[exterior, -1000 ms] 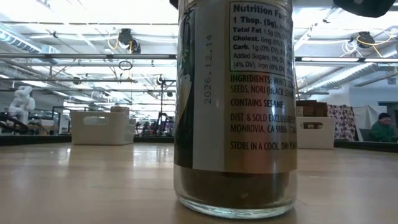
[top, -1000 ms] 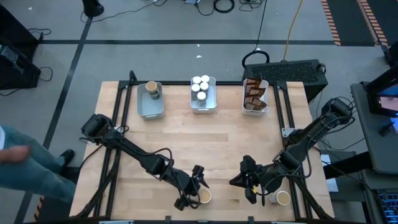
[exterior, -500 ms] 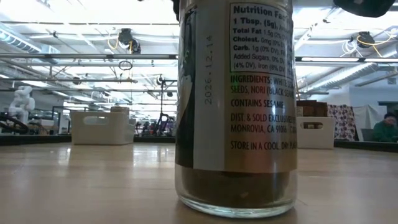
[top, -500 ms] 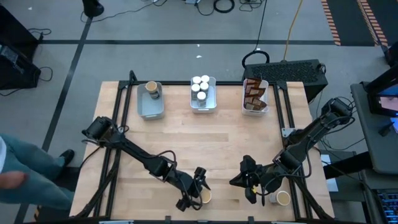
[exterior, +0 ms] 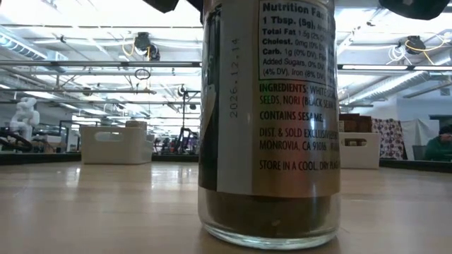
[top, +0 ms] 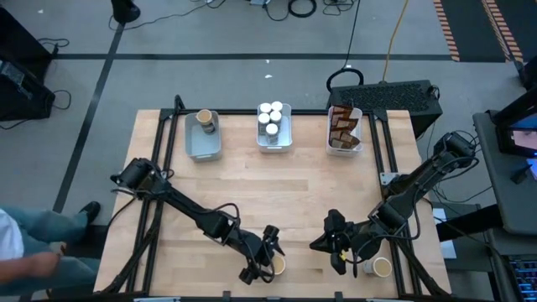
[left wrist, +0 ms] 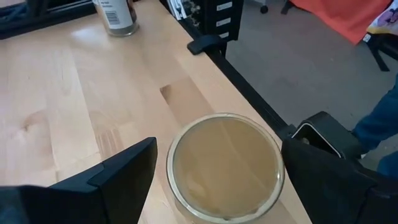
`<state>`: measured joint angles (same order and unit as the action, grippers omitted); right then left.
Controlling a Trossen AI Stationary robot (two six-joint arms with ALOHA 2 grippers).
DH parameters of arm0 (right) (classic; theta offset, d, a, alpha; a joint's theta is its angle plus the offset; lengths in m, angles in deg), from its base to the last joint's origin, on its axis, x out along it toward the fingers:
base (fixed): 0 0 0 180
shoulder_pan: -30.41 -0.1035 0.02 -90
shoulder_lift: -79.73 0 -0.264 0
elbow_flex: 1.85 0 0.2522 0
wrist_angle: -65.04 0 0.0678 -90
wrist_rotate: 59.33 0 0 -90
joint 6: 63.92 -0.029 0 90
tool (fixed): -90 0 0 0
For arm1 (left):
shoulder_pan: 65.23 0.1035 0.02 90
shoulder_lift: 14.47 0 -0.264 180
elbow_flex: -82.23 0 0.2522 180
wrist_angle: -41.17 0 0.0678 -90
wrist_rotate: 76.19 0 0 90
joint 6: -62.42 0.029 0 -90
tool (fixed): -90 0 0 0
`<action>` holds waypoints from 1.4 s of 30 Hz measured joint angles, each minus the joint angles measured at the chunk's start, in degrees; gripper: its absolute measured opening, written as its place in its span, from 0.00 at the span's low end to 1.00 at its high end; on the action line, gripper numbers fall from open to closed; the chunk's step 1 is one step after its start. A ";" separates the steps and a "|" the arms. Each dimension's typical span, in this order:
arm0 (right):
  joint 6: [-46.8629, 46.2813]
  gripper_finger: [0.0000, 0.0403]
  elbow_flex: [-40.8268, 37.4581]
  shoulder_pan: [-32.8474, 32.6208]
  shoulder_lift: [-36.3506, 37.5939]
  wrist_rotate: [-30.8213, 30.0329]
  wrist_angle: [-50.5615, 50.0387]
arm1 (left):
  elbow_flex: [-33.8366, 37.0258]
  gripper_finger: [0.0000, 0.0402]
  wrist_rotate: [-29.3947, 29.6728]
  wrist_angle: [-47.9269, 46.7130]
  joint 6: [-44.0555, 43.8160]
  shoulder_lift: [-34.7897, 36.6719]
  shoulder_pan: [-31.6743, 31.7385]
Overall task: Sort spices by type
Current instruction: Put the gold seasoning bottle into the gray bin
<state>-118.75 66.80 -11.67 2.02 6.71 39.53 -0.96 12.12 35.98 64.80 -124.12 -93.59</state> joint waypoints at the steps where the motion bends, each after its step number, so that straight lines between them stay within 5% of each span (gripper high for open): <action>1: 0.02 0.00 0.00 0.00 0.00 0.00 0.00 | 0.00 0.86 0.00 0.14 -0.01 -0.24 0.01; 20: 0.97 0.00 0.00 0.07 0.02 0.00 -1.84 | 0.00 0.86 -0.02 2.87 -0.55 -2.72 0.17; 32: 1.13 0.00 0.00 0.04 0.02 0.02 -1.86 | 0.00 0.70 0.94 3.05 -0.60 -2.72 0.28; 42: 2.01 0.00 0.00 0.04 0.15 0.05 -1.86 | 0.02 0.70 10.47 -0.55 -4.44 5.57 2.20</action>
<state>-116.74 66.80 -11.64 2.17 6.75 37.67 -0.94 22.59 35.44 60.35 -118.55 -91.39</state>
